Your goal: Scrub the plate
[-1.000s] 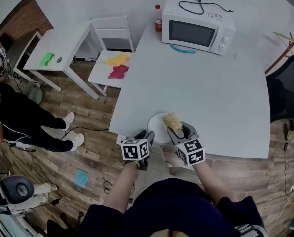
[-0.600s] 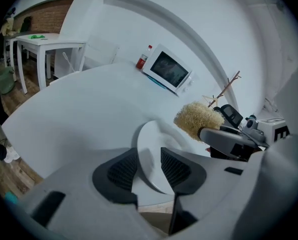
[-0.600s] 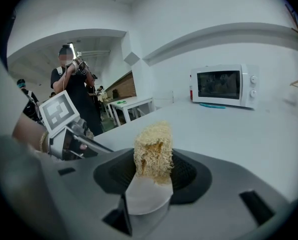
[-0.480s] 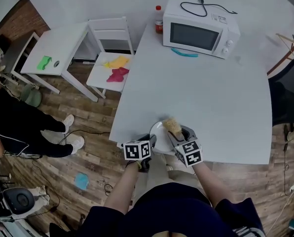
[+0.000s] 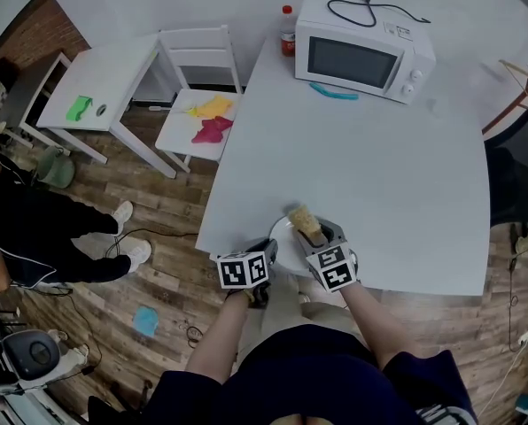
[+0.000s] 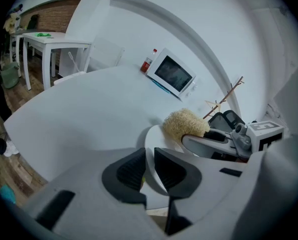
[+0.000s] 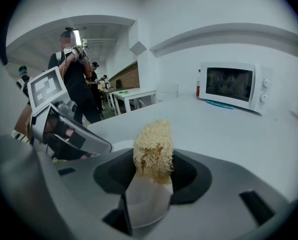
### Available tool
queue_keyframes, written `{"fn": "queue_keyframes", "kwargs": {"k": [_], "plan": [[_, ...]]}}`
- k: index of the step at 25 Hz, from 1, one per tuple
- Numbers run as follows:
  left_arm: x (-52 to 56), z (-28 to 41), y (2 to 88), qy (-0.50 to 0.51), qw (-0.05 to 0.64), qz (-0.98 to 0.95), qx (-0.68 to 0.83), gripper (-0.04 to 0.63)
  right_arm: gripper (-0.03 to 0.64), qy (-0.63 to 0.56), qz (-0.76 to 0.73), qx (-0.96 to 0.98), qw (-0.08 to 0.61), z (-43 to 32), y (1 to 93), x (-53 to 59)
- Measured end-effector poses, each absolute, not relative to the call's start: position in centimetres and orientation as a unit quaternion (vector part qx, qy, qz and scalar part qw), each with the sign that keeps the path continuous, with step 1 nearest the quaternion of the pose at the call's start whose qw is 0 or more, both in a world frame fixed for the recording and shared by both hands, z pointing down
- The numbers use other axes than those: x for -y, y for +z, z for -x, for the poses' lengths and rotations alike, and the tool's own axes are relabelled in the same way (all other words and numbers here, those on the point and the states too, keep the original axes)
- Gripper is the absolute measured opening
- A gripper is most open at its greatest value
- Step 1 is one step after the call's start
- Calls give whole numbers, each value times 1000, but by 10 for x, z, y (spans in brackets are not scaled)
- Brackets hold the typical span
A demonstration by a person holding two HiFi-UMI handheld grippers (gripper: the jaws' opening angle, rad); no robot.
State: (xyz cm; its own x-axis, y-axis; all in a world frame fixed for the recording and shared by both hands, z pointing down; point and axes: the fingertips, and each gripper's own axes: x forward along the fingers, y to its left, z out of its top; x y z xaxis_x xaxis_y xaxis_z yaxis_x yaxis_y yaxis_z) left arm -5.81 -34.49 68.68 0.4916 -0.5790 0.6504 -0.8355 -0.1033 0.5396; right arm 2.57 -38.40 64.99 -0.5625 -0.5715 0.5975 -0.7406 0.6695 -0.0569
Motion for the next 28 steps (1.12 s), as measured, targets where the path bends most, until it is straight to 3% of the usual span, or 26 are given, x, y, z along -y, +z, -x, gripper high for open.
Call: {"fn": "queue_keyframes", "kwargs": {"k": [28], "plan": [[345, 77, 674, 105, 445, -702, 546, 52, 186, 179, -191, 917, 302, 4, 655, 275]]}}
